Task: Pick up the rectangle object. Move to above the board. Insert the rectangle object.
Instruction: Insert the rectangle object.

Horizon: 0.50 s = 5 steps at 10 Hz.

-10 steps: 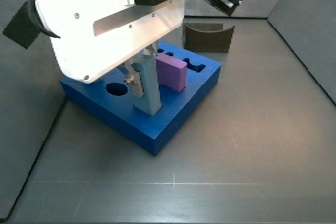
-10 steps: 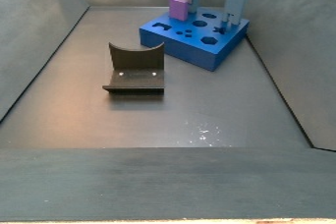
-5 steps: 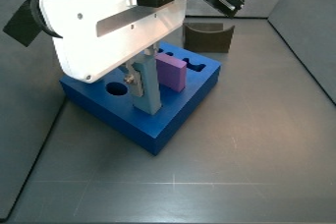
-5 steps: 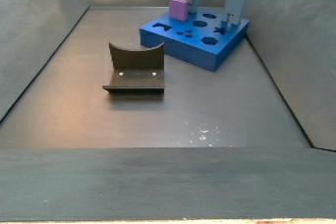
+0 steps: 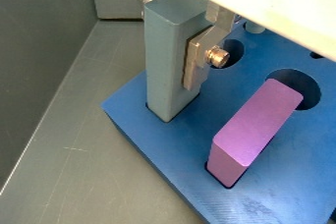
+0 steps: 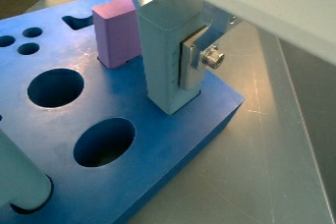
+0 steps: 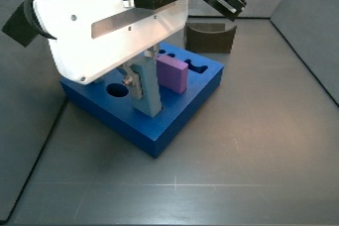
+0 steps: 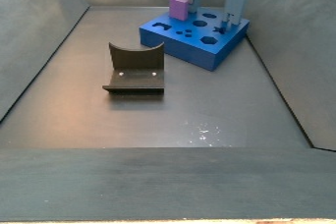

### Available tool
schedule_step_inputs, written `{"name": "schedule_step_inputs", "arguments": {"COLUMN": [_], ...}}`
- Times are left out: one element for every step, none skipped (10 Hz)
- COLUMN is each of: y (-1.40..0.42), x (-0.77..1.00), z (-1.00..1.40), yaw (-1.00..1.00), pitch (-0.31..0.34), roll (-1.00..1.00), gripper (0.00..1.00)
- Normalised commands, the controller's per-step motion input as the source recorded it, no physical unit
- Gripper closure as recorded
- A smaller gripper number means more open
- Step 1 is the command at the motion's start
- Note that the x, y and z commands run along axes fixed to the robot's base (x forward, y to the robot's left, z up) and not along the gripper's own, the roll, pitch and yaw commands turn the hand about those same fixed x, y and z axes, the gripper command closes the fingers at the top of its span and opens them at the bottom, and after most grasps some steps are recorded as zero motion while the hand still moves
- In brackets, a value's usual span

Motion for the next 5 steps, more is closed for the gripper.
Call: {"name": "schedule_step_inputs", "arguments": {"y": [0.00,-0.08,-0.03,-0.55,-0.18], "x": [-0.40,-0.10,-0.43,-0.09,0.00], "z": [-1.00,-0.94,-0.19,0.00,0.15], "yaw": [-0.13,-0.16,0.02,0.16,0.28], "pitch": [-0.040,-0.363,-0.114,-0.286,-0.111], "roll": [0.00,0.00,0.21,1.00,1.00], "gripper": [1.00,1.00,1.00,1.00,1.00]}}
